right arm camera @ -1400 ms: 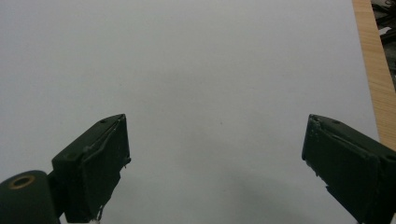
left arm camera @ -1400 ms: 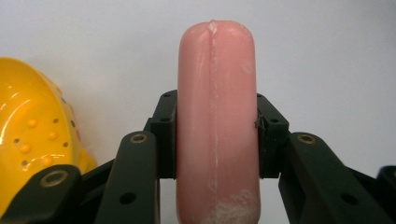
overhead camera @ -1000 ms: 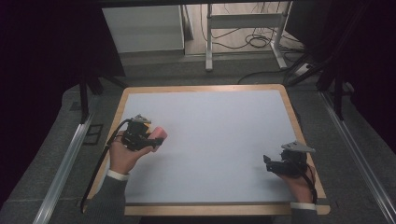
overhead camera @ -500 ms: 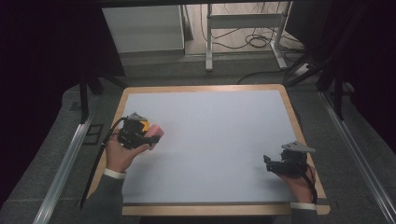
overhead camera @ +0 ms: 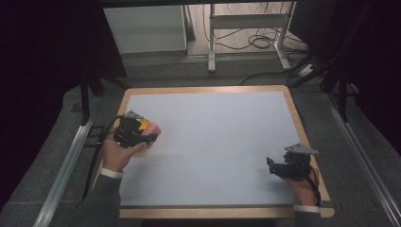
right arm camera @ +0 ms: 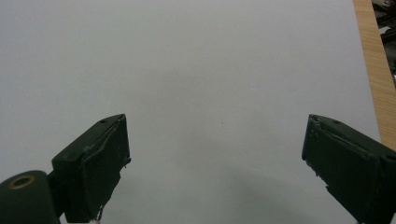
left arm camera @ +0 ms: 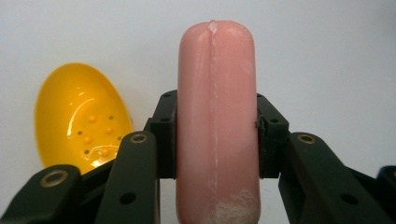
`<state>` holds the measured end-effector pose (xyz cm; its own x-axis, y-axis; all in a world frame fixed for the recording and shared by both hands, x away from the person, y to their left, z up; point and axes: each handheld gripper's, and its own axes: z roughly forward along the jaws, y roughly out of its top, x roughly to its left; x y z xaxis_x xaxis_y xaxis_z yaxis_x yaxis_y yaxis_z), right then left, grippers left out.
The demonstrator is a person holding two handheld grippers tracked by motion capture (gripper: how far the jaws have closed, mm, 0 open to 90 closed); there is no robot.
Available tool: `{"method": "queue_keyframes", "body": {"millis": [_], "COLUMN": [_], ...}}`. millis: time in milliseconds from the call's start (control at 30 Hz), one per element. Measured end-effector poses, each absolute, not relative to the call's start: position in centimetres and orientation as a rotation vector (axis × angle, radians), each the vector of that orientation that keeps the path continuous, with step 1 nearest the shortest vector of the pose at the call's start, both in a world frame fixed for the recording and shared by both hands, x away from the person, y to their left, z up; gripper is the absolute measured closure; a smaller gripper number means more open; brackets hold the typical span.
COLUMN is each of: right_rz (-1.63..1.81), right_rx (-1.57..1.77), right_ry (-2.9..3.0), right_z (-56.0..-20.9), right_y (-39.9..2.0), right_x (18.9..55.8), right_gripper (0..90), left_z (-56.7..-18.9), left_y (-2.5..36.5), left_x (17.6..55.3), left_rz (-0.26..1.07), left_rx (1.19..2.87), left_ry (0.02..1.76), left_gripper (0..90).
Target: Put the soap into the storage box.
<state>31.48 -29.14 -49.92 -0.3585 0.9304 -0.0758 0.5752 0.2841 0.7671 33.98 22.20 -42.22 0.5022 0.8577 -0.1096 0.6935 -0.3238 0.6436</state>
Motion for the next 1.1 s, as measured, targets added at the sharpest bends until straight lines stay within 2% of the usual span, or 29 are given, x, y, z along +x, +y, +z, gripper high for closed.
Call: {"method": "queue_keyframes", "body": {"millis": [1100], "right_rz": [0.888], "right_rx": [1.350], "right_ry": [2.033], "right_z": [-50.0], "right_y": [-29.2], "right_x": [31.5], "right_gripper": [7.2], "left_z": [-42.4], "left_y": [24.7], "left_x": [36.4], "left_rz": [0.362], "left_rx": [2.109], "left_ry": [1.371], "left_gripper": [60.3]}}
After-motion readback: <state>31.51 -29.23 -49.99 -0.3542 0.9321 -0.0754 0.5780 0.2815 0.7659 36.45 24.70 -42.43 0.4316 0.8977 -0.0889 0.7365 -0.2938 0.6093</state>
